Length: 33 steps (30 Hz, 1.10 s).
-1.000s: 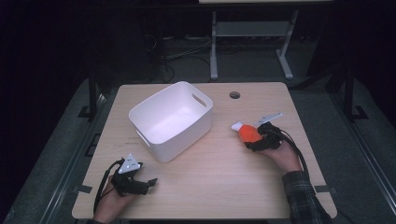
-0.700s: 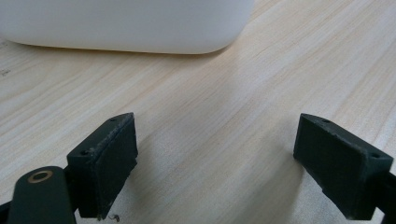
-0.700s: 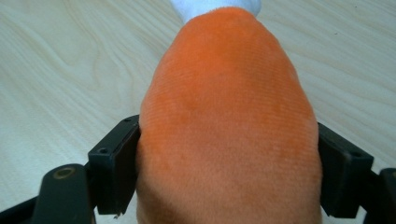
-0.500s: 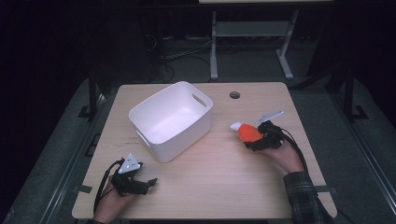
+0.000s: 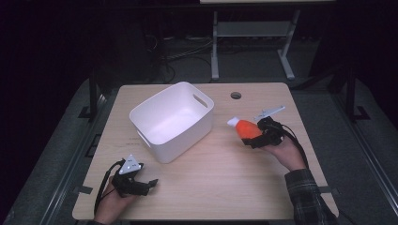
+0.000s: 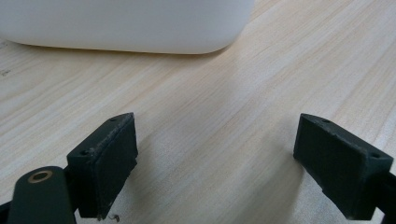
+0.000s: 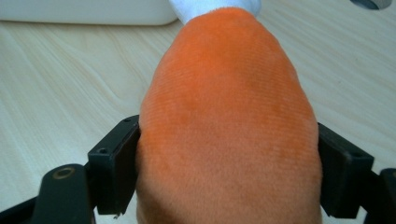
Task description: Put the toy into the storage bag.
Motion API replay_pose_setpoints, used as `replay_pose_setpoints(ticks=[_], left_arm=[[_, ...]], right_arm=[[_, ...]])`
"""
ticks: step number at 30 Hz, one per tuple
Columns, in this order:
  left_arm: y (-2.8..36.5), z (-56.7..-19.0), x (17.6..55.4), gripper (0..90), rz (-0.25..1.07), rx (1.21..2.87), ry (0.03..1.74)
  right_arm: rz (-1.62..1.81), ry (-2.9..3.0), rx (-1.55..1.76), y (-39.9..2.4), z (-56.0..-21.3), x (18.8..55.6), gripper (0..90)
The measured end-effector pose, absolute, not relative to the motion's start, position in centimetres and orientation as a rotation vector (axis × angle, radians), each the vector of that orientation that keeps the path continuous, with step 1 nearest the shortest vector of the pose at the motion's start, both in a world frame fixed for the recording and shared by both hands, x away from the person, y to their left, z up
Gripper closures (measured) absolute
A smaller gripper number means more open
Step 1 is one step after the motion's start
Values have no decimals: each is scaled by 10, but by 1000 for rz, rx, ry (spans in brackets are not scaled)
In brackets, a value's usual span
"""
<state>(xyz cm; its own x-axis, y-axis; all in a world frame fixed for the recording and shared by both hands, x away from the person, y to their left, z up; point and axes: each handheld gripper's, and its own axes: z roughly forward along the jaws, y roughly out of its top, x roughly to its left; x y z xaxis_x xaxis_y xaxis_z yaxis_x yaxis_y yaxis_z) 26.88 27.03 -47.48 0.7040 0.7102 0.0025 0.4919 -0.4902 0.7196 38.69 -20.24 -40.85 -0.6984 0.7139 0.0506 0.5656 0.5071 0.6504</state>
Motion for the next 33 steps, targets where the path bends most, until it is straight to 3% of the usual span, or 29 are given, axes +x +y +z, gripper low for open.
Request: replay_pose_setpoints(ticks=[33], left_arm=[[270,-475,269,126,391,2191,911]], right_arm=[[1025,2501,992,-188,-354,388,208]])
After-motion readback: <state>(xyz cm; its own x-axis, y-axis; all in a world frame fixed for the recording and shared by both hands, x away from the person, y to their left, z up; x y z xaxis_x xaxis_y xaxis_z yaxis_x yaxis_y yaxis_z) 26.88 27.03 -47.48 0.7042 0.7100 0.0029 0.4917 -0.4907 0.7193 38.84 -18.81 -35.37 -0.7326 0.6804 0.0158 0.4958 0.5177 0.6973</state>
